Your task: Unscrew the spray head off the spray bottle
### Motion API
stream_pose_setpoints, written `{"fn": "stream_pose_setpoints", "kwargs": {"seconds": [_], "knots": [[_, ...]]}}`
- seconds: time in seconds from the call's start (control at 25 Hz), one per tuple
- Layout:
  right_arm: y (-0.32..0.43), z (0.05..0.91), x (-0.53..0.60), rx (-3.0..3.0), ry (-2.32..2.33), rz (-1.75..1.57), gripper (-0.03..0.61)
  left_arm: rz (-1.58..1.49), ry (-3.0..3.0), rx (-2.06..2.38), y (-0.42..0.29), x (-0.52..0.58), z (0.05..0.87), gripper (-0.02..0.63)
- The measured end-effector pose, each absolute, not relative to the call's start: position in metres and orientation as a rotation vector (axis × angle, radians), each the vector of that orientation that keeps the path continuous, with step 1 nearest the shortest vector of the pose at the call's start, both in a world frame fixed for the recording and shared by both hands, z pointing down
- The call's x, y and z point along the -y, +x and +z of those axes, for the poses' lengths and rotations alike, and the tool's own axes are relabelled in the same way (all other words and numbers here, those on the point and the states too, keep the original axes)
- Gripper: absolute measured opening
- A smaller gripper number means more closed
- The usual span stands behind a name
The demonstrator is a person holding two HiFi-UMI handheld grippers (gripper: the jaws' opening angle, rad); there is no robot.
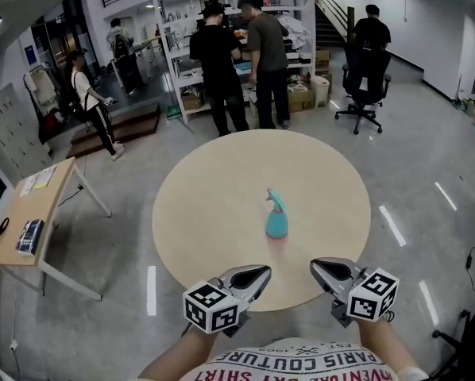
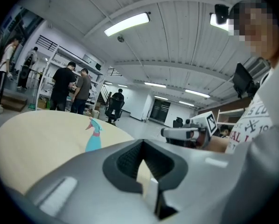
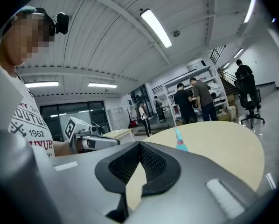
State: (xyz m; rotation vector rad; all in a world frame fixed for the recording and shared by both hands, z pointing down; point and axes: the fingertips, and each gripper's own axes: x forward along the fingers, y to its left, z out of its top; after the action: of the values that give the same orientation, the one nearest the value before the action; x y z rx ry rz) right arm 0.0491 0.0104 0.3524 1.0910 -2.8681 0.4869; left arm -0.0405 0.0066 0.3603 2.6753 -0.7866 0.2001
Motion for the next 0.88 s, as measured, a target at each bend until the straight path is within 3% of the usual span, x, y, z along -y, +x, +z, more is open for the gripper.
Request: {"fn": "stream_pose_setpoints", "kwargs": {"seconds": [0.8,0.84,0.88], "knots": [[0.059,0.396,0.127,2.812,1.048,0.626,-0.003,0.305,2.713,0.758,-0.022,0.122,0.405,0.002],[0.060,0.399,0.133,2.808,1.046,0.639,-0.003,0.315,2.706,0.754,-0.021,0.129,0.411,0.007],[0.061,0.402,0.138,2.805,1.044,0.653,-0.003,0.329,2.700,0.757,-0.020,0.137,0.417,0.081]]}}
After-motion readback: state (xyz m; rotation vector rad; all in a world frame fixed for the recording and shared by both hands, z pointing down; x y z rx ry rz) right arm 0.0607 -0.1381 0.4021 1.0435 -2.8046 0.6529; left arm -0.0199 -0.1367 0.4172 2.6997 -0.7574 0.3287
